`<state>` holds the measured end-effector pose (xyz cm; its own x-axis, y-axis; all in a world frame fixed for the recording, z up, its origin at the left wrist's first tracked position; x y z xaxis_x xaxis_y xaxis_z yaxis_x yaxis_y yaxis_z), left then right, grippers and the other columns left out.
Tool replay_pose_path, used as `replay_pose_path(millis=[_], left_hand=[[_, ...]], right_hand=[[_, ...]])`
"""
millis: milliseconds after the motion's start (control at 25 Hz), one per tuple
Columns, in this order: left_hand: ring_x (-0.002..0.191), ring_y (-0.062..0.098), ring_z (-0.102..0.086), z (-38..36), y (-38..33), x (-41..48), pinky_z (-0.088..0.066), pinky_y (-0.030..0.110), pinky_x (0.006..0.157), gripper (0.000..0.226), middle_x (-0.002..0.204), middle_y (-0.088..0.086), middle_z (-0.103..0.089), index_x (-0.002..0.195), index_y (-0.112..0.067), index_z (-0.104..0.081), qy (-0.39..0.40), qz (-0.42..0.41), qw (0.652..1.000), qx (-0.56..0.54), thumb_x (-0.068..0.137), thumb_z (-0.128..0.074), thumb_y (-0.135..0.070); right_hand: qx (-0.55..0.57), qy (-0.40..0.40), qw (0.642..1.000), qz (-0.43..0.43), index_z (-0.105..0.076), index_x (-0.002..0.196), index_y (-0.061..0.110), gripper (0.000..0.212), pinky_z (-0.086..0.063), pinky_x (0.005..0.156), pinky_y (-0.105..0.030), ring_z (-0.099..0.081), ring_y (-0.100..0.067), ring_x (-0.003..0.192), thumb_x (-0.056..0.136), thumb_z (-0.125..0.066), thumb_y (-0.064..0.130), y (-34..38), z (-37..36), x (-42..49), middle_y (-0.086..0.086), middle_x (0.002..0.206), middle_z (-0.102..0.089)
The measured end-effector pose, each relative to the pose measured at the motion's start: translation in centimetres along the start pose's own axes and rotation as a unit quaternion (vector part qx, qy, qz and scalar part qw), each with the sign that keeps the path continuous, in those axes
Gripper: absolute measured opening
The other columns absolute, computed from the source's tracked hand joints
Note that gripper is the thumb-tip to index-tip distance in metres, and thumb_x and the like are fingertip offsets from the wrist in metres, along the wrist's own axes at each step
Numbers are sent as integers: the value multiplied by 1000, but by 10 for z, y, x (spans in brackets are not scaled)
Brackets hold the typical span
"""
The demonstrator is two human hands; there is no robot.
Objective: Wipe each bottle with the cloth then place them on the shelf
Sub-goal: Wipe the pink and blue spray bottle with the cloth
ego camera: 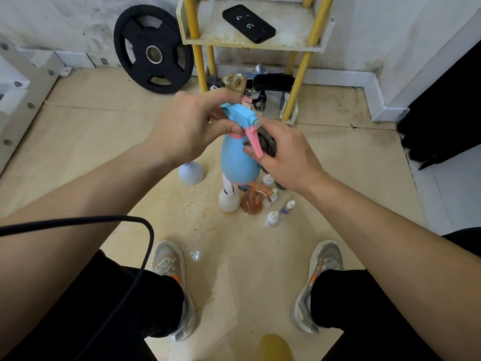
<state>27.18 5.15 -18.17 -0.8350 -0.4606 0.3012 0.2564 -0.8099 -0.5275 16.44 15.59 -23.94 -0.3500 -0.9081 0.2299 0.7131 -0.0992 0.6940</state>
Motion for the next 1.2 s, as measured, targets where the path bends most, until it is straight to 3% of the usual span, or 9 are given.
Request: replay_pose_path(millis=[120,240,440,520,600,760,880,1080,1200], left_hand=[[78,17,-57,10,4,4,-52,46,70,52,83,-7,-58,111,-29,-69,-41,14,998,36,76,-67,-68],[83,17,-50,9,9,7,-51,45,67,51,94,-2,-45,105,-26,-72,-48,30,998,17,74,-68,-66],[76,5,-56,-7,12,4,-54,45,74,22,81,-24,-61,97,-17,-58,-25,56,992,-114,89,-71,-34],[74,-2,-57,-11,13,2,-56,44,74,20,78,-33,-62,96,-14,-57,-43,63,989,-130,90,-70,-28],[79,7,-59,-12,17,0,-58,48,74,21,79,-31,-61,94,-16,-56,-71,81,983,-151,89,-70,-31],[77,20,-66,-12,29,-5,-59,51,72,23,81,-14,-65,92,-14,-54,-112,149,963,-197,89,-69,-31],[69,22,-68,-19,29,-8,-60,47,67,17,86,6,-71,91,-14,-53,-111,194,942,-252,94,-69,-22],[74,26,-69,-34,20,-13,-59,51,71,24,84,8,-73,88,-11,-53,-65,188,952,-231,88,-71,-27],[77,29,-70,-30,30,-17,-59,51,71,23,84,7,-73,90,-13,-56,-94,227,940,-237,87,-69,-32]], right_hand=[[59,-31,995,-75,-59,138,19,46,-50,95,-30,-61,-14,113,94,-69,29,-16,5,-2,1,125,-67],[123,-46,984,-118,-62,135,23,40,-52,95,-28,-63,-6,111,95,-67,28,-23,3,-5,9,121,-70],[188,-67,968,-153,-65,125,27,32,-54,94,-45,-66,-10,105,95,-62,38,-29,-10,-8,11,108,-72],[213,-56,959,-180,-62,122,28,28,-54,92,-46,-66,-13,102,97,-57,39,-30,-20,-10,9,106,-71],[230,-38,952,-201,-55,126,29,26,-50,92,-40,-61,-16,108,101,-51,36,-29,-30,-12,5,114,-67],[54,-18,990,-126,-29,156,18,58,-30,112,-36,-35,-25,135,101,-44,28,-4,-38,-21,-3,152,-40],[-117,-62,991,-32,-33,154,6,60,-36,111,-40,-41,-31,134,99,-50,21,17,-31,-26,-12,151,-41],[-11,-56,996,-70,-52,137,16,40,-44,98,-40,-53,-27,117,101,-42,28,0,-18,-8,-4,130,-60],[-99,-58,993,-30,-46,145,10,48,-42,102,-39,-50,-31,121,99,-42,25,13,-28,-17,-9,139,-54]])
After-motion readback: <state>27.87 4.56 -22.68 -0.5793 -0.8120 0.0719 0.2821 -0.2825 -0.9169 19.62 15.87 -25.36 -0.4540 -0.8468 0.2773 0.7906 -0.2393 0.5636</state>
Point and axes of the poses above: each hand's wrist, its own x-axis towards the middle knuckle, its own z-axis out of the back of the hand, y = z × x, the point moved 10 cm from there along x, towards the middle knuckle
